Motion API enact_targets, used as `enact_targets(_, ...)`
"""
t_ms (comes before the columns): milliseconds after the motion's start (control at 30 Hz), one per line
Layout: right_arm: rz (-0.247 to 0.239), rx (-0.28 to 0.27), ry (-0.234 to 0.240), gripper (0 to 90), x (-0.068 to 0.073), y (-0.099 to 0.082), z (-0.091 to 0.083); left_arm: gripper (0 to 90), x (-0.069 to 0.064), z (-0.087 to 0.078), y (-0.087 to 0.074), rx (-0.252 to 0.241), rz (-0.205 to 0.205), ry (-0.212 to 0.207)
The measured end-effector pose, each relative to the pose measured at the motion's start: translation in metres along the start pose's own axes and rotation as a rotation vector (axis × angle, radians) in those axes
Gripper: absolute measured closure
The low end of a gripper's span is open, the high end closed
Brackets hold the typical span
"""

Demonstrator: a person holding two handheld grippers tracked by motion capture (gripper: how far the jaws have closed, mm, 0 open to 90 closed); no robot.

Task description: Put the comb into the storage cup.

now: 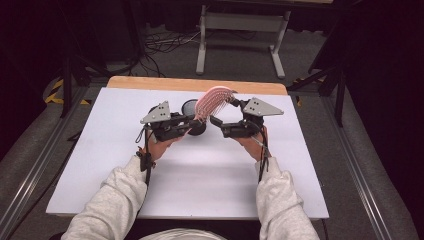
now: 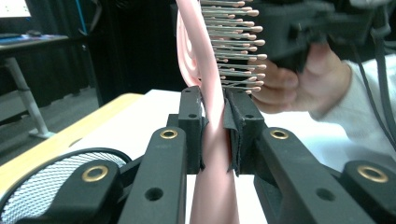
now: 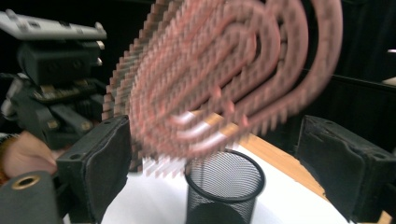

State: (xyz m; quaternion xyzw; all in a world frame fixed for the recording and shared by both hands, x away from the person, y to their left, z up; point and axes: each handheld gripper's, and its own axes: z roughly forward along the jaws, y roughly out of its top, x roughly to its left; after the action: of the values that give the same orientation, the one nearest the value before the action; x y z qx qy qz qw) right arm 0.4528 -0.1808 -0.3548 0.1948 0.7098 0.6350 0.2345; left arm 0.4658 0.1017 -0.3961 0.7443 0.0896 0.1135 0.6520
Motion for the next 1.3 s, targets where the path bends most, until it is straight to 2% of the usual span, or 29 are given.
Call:
enact_targets(33, 0.009, -0.013, 0.031, 13.2, -0.001, 0.002, 0.0, 78.4, -0.001, 0.0, 0.0, 0.002, 0.003, -0.004)
enact_targets(67, 0.011, -0.016, 0.031, 14.3, 0.0, 0.002, 0.0, 78.4, -0.002, 0.0, -0.001, 0.005, 0.006, -0.02)
enact_targets(200, 0.023, -0.029, 0.05, 19.9, 0.0, 0.004, 0.003, 78.4, -0.002, -0.001, -0.004, 0.018, 0.006, -0.022)
enact_targets(267, 0.023, -0.044, 0.066, 26.2, 0.001, 0.006, 0.003, 78.3, -0.001, -0.002, -0.006, 0.012, -0.002, -0.019)
enact_targets(333, 0.026, -0.046, 0.073, 27.4, 0.001, 0.006, 0.004, 78.3, 0.0, -0.004, -0.007, 0.028, -0.005, -0.014)
enact_targets(367, 0.031, -0.047, 0.08, 31.7, 0.001, 0.006, 0.005, 78.0, 0.001, -0.004, -0.009, 0.042, -0.006, 0.002)
enact_targets(467, 0.026, -0.048, 0.104, 40.3, 0.003, 0.007, 0.005, 77.3, 0.003, -0.005, -0.012, 0.046, -0.014, 0.01)
enact_targets(500, 0.026, -0.048, 0.104, 40.3, 0.003, 0.007, 0.005, 77.3, 0.004, -0.006, -0.013, 0.051, -0.023, 0.005)
enact_targets(533, 0.034, -0.054, 0.131, 47.0, 0.003, 0.007, 0.004, 76.3, 0.005, -0.007, -0.014, 0.055, -0.024, 0.007)
enact_targets(633, 0.04, -0.047, 0.143, 50.6, 0.003, 0.007, 0.003, 75.8, 0.006, -0.008, -0.014, 0.076, -0.03, 0.004)
enact_targets(767, 0.032, -0.049, 0.175, 59.5, 0.005, 0.008, 0.002, 73.9, 0.005, -0.006, -0.013, 0.099, -0.018, 0.001)
enact_targets(833, 0.008, -0.037, 0.156, 61.0, 0.009, 0.009, 0.002, 72.2, 0.004, -0.004, -0.012, 0.119, -0.011, 0.026)
enact_targets(867, 0.004, -0.042, 0.154, 61.4, 0.01, 0.01, 0.002, 72.1, 0.005, -0.004, -0.013, 0.114, -0.026, 0.013)
enact_targets(900, 0.003, -0.041, 0.151, 61.7, 0.012, 0.01, 0.002, 71.6, 0.004, -0.003, -0.013, 0.125, -0.019, 0.029)
enact_targets(933, -0.005, -0.037, 0.141, 62.1, 0.013, 0.011, 0.002, 69.4, 0.004, -0.003, -0.013, 0.125, -0.019, 0.029)
enact_targets(1000, -0.011, -0.037, 0.13, 63.8, 0.015, 0.011, 0.002, 64.1, 0.004, -0.003, -0.013, 0.129, -0.026, 0.055)
enact_targets(1067, -0.012, -0.04, 0.134, 64.8, 0.016, 0.011, 0.002, 64.8, 0.003, -0.005, -0.012, 0.122, -0.032, 0.059)
enact_targets(1100, -0.017, -0.044, 0.12, 64.9, 0.018, 0.012, 0.002, 63.8, 0.002, -0.005, -0.01, 0.119, -0.031, 0.051)
enact_targets(1133, -0.023, -0.061, 0.121, 65.0, 0.02, 0.013, 0.001, 61.3, 0.0, -0.006, -0.008, 0.12, -0.02, 0.055)
enact_targets(1200, -0.022, -0.064, 0.124, 65.0, 0.02, 0.014, 0.001, 62.3, -0.002, -0.005, -0.006, 0.145, -0.009, 0.063)
enact_targets(1233, -0.022, -0.063, 0.126, 65.0, 0.021, 0.014, 0.002, 63.2, -0.002, -0.004, -0.006, 0.153, 0.003, 0.08)
enact_targets(1300, -0.036, -0.052, 0.121, 64.8, 0.023, 0.015, 0.004, 65.8, -0.002, -0.004, -0.006, 0.159, 0.001, 0.091)
